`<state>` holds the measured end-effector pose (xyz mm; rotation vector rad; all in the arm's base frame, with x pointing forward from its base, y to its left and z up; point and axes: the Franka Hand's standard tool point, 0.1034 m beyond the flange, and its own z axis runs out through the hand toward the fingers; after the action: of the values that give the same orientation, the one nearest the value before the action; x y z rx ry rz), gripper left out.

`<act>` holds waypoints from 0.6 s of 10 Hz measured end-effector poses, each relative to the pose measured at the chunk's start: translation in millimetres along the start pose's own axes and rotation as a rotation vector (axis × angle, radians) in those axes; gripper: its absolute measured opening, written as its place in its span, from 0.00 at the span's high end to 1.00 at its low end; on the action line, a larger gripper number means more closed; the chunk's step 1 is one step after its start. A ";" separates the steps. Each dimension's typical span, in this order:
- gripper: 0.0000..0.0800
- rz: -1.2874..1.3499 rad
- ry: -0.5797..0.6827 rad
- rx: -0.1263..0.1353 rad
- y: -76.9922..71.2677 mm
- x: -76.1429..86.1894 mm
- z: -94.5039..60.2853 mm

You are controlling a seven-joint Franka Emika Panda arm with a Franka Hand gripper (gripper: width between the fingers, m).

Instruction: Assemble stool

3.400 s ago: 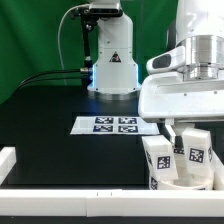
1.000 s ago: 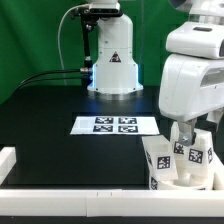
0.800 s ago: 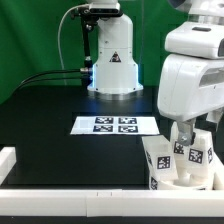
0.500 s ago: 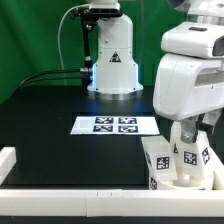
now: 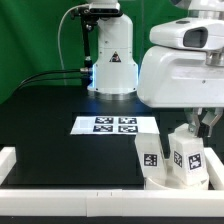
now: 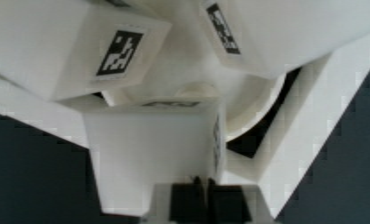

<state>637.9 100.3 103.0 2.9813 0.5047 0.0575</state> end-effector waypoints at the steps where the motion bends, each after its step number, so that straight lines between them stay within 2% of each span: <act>1: 1.00 -0.006 0.000 -0.001 0.2 0.0 0.0; 2: 1.00 -0.013 -0.034 0.009 4.1 -4.6 -1.6; 4: 1.00 -0.036 -0.115 0.036 22.9 -9.2 -13.7; 5: 0.85 -0.089 -0.159 0.059 25.3 -10.9 -16.4; 6: 0.66 -0.093 -0.160 0.064 24.8 -9.6 -11.8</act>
Offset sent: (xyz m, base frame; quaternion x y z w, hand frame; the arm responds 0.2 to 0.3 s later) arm 0.0077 -0.0127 0.0220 0.1085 -0.0808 0.0085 0.9908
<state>636.3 75.2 117.5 2.9852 0.6356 -0.2068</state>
